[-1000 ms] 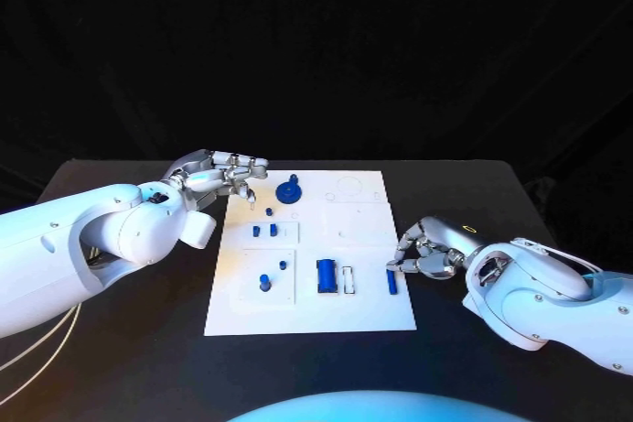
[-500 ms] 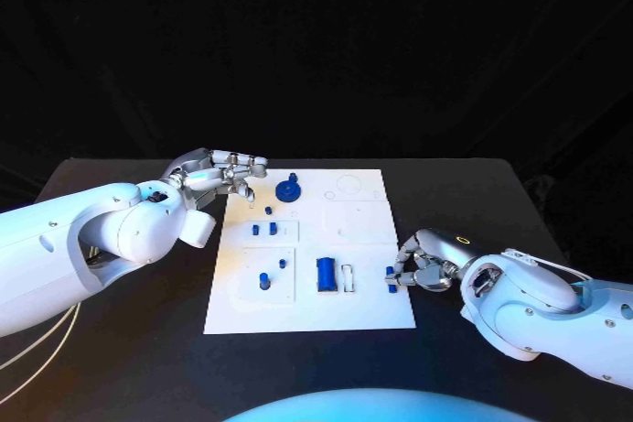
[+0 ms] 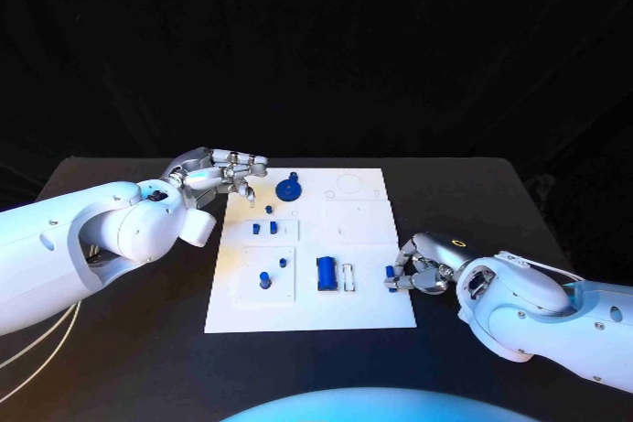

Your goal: Assemble the parts on the task board

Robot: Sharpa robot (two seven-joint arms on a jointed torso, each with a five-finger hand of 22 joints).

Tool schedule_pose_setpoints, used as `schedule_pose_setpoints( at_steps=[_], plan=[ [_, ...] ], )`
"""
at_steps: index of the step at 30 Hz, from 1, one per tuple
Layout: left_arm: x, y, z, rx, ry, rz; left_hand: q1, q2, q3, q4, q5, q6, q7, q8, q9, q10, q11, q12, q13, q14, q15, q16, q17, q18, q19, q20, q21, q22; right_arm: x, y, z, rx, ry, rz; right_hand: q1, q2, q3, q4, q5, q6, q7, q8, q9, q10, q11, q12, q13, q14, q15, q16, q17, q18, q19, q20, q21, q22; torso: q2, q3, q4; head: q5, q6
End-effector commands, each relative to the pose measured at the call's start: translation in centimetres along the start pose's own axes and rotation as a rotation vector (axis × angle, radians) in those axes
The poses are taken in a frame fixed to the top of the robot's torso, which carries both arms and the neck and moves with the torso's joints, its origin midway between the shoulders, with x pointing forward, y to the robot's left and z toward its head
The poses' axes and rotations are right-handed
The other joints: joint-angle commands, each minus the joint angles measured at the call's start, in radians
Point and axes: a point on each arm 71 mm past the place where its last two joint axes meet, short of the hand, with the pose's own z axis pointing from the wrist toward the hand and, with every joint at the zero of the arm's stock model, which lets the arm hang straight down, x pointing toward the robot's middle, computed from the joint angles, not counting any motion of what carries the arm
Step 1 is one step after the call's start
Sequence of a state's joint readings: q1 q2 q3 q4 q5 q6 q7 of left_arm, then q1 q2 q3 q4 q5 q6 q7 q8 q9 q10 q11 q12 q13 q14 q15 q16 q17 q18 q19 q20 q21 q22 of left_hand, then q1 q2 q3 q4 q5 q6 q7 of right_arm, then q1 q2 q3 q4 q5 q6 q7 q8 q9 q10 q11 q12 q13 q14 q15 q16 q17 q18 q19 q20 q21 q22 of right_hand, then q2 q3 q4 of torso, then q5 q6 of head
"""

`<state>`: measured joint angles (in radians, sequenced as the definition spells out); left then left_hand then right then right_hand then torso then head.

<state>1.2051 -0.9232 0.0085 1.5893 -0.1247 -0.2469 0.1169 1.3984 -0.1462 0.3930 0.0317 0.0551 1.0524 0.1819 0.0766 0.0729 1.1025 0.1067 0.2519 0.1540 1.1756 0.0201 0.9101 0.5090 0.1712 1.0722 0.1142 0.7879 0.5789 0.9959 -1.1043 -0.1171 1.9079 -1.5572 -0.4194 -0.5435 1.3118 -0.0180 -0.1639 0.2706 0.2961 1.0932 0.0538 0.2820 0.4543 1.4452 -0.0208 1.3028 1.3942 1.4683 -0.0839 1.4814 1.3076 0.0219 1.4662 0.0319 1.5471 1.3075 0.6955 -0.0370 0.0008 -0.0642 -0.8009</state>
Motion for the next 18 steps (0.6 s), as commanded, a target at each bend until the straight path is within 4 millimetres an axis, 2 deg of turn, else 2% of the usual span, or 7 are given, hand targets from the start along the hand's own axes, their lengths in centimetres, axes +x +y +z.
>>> schedule_pose_setpoints(
  at_steps=[1,7,10,14,18],
  plan=[
    [0.3,-0.1,0.0,0.007,0.020,-0.005,-0.005,0.008,-0.006,0.001,-0.004,-0.007,-0.001,0.003,-0.001,-0.004,0.000,0.006,0.002,0.000,0.007,-0.007,-0.002,0.013,0.006,0.000,-0.004,-0.001,0.3,0.1,0.2,0.008,0.014,-0.028,-0.008,0.000,0.001,0.006,0.005,0.010,0.000,-0.001,0.002,0.006,0.003,-0.004,-0.015,0.070,0.005,0.001,0.104,-0.017,0.095,0.002,0.002,0.257,0.000,-0.0001,0.0000,0.000,0.000],
    [0.3,-0.1,0.0,0.006,0.021,-0.005,-0.005,0.008,-0.006,0.001,-0.004,-0.007,-0.001,0.003,-0.001,-0.004,0.000,0.006,0.002,0.000,0.007,-0.007,-0.002,0.013,0.006,0.000,-0.004,-0.001,0.9,0.1,0.7,0.013,0.018,-0.037,0.011,0.005,0.009,0.001,0.012,0.013,-0.003,-0.002,0.004,0.006,0.000,-0.004,-0.014,0.070,0.003,0.000,0.103,-0.017,0.095,0.001,0.001,0.257,-0.001,-0.0006,0.0003,0.000,-0.001],
    [0.3,-0.1,0.0,0.006,0.022,-0.006,-0.005,0.008,-0.006,0.001,-0.004,-0.007,-0.001,0.003,-0.001,-0.004,0.000,0.006,0.002,0.000,0.007,-0.007,-0.002,0.013,0.006,0.000,-0.004,-0.001,1.1,0.2,1.0,0.015,0.025,-0.057,0.055,0.007,0.024,-0.021,0.024,0.011,-0.006,-0.006,0.005,0.005,-0.003,-0.006,-0.014,0.070,0.000,0.000,0.104,-0.016,0.094,-0.001,0.000,0.256,-0.001,-0.0010,0.0015,-0.004,0.001],
    [0.3,-0.1,0.0,0.004,0.024,-0.015,-0.007,0.009,-0.007,0.003,-0.004,-0.007,-0.001,0.003,-0.001,-0.005,0.000,0.006,0.002,0.000,0.007,-0.007,-0.002,0.013,0.006,0.001,-0.005,-0.002,1.5,0.3,1.2,0.025,0.046,-0.095,0.108,-0.005,0.037,-0.052,0.027,0.012,-0.007,-0.010,0.006,0.007,-0.005,0.000,-0.008,0.070,-0.001,0.001,0.106,-0.017,0.094,-0.003,0.001,0.256,-0.001,-0.0013,0.0024,-0.002,0.000],
    [0.3,-0.1,0.0,0.003,0.025,-0.018,-0.007,0.009,-0.007,0.003,-0.004,-0.007,-0.001,0.003,-0.001,-0.005,0.000,0.006,0.002,0.000,0.007,-0.007,-0.002,0.013,0.006,0.001,-0.005,-0.002,1.9,0.6,1.4,0.025,0.063,-0.122,0.152,-0.001,0.060,-0.075,-0.007,0.016,-0.008,-0.016,0.004,0.006,-0.006,0.000,-0.007,0.071,-0.003,0.003,0.110,-0.017,0.094,-0.005,0.001,0.256,0.000,-0.0010,0.0009,-0.002,-0.001]
  ],
)
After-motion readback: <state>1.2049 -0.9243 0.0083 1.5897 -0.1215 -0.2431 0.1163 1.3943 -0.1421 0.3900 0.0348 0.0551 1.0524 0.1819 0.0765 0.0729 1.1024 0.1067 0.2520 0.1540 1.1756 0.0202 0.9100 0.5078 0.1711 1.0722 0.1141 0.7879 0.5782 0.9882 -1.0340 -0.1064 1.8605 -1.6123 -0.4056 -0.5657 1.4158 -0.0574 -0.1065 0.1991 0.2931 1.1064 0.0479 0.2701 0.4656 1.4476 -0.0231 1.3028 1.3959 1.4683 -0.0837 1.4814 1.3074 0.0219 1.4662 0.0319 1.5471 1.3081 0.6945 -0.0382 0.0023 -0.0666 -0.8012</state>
